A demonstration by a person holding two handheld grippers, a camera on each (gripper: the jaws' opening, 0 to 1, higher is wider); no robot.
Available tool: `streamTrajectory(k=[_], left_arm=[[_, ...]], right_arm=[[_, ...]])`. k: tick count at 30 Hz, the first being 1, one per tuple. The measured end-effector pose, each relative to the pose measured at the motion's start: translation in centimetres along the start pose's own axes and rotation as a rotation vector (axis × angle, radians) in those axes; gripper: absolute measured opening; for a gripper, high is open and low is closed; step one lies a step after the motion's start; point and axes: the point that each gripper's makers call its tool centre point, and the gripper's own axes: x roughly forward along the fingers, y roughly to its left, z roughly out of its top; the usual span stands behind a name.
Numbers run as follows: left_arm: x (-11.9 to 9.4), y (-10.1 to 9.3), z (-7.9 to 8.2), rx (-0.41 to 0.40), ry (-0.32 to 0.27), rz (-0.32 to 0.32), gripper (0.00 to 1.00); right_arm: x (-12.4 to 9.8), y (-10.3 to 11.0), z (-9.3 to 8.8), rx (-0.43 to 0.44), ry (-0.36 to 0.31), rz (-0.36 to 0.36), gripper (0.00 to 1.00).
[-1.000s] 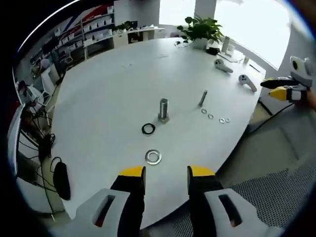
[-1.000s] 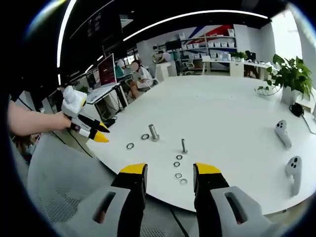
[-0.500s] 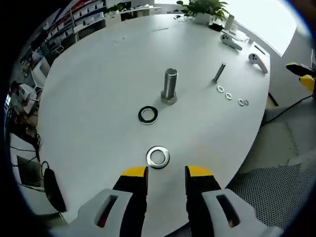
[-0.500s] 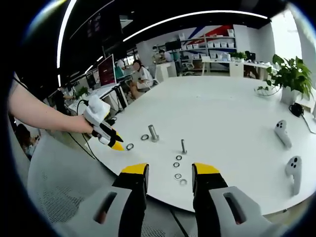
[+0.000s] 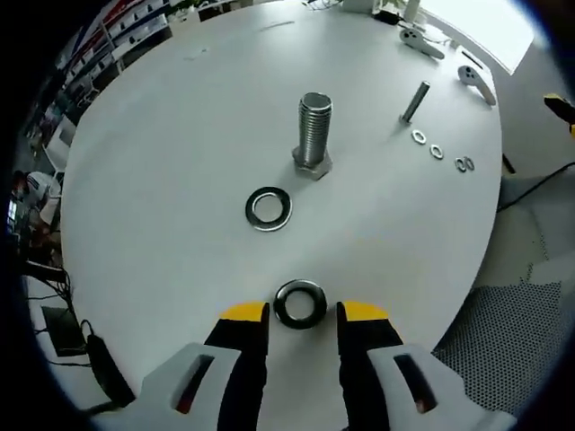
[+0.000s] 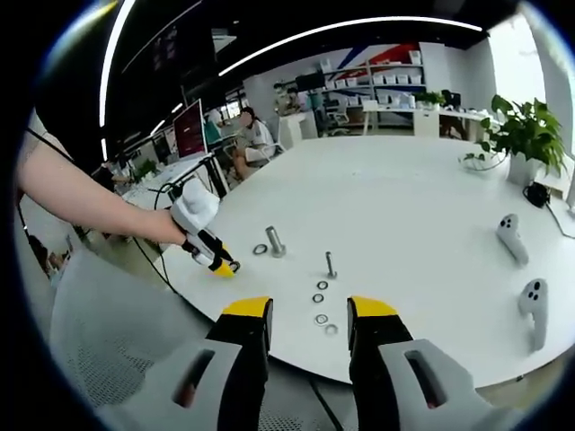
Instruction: Place the washer onto the threaded stud by aligning its center hole with the stud, sliding it down to the base, and recovering from edge contact or off-axis alignment until the washer reaches the visible bottom stop.
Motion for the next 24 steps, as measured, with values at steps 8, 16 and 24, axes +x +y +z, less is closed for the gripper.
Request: streamTrajectory(k=[8, 16, 24], left_arm=[[-0.05, -0.02, -0.11, 0.069, 0.049, 0.005, 0.27], [-0.06, -0.09, -0.27, 0.09, 0.084, -0.004, 0.22], [0.01, -0.03, -0.28, 0.074, 0.097, -0.005, 0.22]], right_arm=[[0.04, 0.02, -0.07, -0.001, 0.005, 0.003, 0.34], [0.04, 0.01, -0.15, -0.002, 0.009, 0.003, 0.34], [0.03, 0.0, -0.19, -0.001, 0.011, 0.003, 0.34]])
